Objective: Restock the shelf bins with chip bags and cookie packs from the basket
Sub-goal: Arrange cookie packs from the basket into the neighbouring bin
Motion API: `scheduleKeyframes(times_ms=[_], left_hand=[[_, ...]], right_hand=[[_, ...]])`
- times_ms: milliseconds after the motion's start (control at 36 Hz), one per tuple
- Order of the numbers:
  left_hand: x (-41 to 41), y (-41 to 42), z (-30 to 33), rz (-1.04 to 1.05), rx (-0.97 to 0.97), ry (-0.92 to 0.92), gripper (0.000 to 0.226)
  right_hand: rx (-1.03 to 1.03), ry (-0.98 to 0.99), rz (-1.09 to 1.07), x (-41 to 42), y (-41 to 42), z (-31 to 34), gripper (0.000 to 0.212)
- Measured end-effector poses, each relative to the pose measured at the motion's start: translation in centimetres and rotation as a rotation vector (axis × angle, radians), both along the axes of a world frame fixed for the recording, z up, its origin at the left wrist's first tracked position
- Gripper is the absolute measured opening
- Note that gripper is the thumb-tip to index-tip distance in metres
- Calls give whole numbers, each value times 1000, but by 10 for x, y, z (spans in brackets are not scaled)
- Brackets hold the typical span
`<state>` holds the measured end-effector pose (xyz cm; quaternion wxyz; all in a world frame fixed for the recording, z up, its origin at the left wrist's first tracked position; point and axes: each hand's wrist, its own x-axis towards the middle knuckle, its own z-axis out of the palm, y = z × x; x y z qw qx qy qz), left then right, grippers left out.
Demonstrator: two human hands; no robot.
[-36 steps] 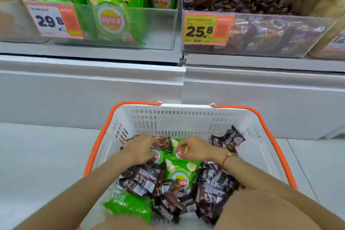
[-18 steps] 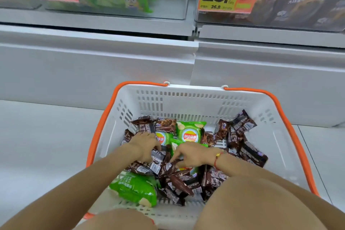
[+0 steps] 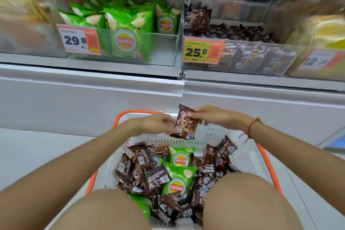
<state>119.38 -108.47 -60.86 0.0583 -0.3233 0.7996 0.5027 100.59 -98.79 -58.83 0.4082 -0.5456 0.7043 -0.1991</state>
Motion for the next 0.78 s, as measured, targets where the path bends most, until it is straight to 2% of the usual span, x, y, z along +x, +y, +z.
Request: scheduleKeyframes(times_ms=[56, 167, 278, 333, 417, 500, 611, 667, 722, 778], left_hand=[[-3, 5, 19, -8, 60, 35, 23], [-15, 16, 49, 89, 95, 229, 35], [-34, 18, 75, 247, 52, 418, 21], [-43, 11, 89, 328, 2, 492, 20], [-58, 3, 109, 409, 19, 589, 31], [-72, -3, 126, 428, -51, 685, 20], [-95, -17, 146, 448, -122, 775, 23], [-102, -22, 157, 409, -145, 789, 14], [-110, -30, 162, 357, -207, 775, 19], [-114, -35, 166, 329, -232, 782, 27]], right_hand=[[-83, -80, -105, -1, 0, 18, 33], [-298, -199, -325, -2, -6, 47, 26], [-465, -288, -461, -4, -7, 85, 29], [-478, -285, -445, -10, -5, 104, 29], [-468, -301, -431, -22, -6, 124, 34], [-518, -337, -484, -33, -14, 139, 40], [-580, -240, -401, -49, -23, 158, 36], [-632, -161, -411, -57, -29, 166, 52], [-648, -78, -421, -64, -33, 174, 61], [-634, -55, -355, -70, -35, 180, 43]])
